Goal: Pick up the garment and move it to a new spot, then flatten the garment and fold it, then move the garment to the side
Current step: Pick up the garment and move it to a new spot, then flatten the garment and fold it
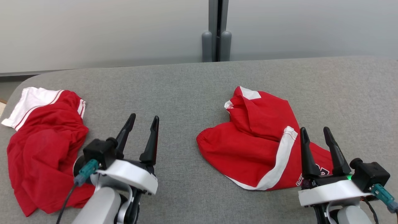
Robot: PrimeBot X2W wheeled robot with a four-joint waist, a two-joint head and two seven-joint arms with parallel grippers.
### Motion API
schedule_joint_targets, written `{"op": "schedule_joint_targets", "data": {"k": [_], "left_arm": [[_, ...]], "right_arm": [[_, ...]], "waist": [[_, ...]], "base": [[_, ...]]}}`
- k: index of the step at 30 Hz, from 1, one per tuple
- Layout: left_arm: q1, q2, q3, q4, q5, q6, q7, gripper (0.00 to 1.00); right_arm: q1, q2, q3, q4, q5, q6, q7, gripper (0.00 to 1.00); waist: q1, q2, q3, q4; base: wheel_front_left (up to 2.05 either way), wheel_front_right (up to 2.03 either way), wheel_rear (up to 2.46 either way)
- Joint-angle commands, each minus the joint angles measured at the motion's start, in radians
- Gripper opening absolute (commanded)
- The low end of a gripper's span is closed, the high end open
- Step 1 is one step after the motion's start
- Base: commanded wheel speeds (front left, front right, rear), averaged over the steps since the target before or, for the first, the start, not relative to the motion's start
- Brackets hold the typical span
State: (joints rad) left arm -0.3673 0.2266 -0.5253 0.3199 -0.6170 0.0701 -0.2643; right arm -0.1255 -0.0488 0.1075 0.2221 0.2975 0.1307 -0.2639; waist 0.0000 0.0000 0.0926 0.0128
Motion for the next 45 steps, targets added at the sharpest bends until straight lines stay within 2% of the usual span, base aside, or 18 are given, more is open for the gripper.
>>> {"op": "schedule_joint_targets", "data": {"k": [1, 5, 11, 17, 20, 24, 34, 35, 36, 40, 45], "left_arm": [[0.041, -0.017, 0.03, -0.018, 0.027, -0.008, 0.0, 1.0], [0.168, -0.081, 0.129, -0.064, 0.11, -0.037, 0.0, 1.0], [0.25, -0.154, 0.246, -0.074, 0.206, -0.118, 0.0, 1.0], [0.223, -0.171, 0.275, -0.06, 0.241, -0.157, 0.0, 1.0], [0.212, -0.174, 0.266, -0.048, 0.237, -0.167, 0.0, 1.0], [0.2, -0.175, 0.233, -0.04, 0.198, -0.159, 0.0, 1.0], [0.161, -0.175, 0.168, -0.046, 0.148, -0.132, 0.0, 1.0], [0.157, -0.175, 0.164, -0.046, 0.145, -0.131, 0.0, 1.0], [0.153, -0.175, 0.161, -0.046, 0.142, -0.128, 0.0, 1.0], [0.148, -0.175, 0.154, -0.046, 0.137, -0.122, 0.0, 1.0], [0.156, -0.175, 0.15, -0.038, 0.135, -0.119, 0.0, 1.0]], "right_arm": [[0.012, -0.003, 0.001, 0.004, -0.01, 0.0, -0.001, 1.0], [0.028, -0.003, 0.003, 0.009, -0.021, 0.0, -0.001, 1.0], [0.034, -0.004, 0.034, 0.018, -0.032, 0.0, -0.001, 1.0], [-0.009, -0.041, 0.151, 0.05, -0.05, 0.0, -0.001, 1.0], [-0.057, -0.071, 0.235, 0.098, -0.056, 0.0, 0.009, 1.0], [-0.133, -0.109, 0.313, 0.18, -0.061, 0.0, 0.045, 1.0], [-0.264, -0.137, 0.333, 0.392, -0.043, 0.0, 0.11, 1.0], [-0.272, -0.139, 0.337, 0.405, -0.037, 0.0, 0.111, 0.44], [-0.278, -0.141, 0.343, 0.413, -0.031, 0.0, 0.108, 0.0], [-0.298, -0.141, 0.375, 0.42, -0.003, 0.0, 0.083, 0.0], [-0.317, -0.13, 0.489, 0.364, 0.078, 0.0, 0.036, 0.0]], "waist": [[0.0, 0.0, -0.025, 0.025], [0.0, 0.0, -0.037, 0.035], [0.0, 0.0, -0.039, 0.049], [0.0, 0.0, -0.01, 0.085], [0.0, 0.0, 0.014, 0.113], [0.0, 0.0, 0.051, 0.16], [0.0, 0.0, 0.115, 0.254], [0.0, 0.0, 0.118, 0.258], [0.0, 0.0, 0.119, 0.261], [0.0, 0.0, 0.12, 0.267], [0.0, 0.0, 0.1, 0.263]], "base": [[0.0, 0.0, 0.0], [0.0, 0.0, 0.0], [0.0, 0.0, 0.0], [0.0, 0.0, 0.0], [0.0, 0.0, 0.0], [0.0, 0.0, 0.0], [0.0, 0.0, 0.0], [0.0, 0.0, 0.0], [0.0, 0.0, 0.0], [0.0, 0.0, 0.0], [0.0, 0.0, 0.0]]}}
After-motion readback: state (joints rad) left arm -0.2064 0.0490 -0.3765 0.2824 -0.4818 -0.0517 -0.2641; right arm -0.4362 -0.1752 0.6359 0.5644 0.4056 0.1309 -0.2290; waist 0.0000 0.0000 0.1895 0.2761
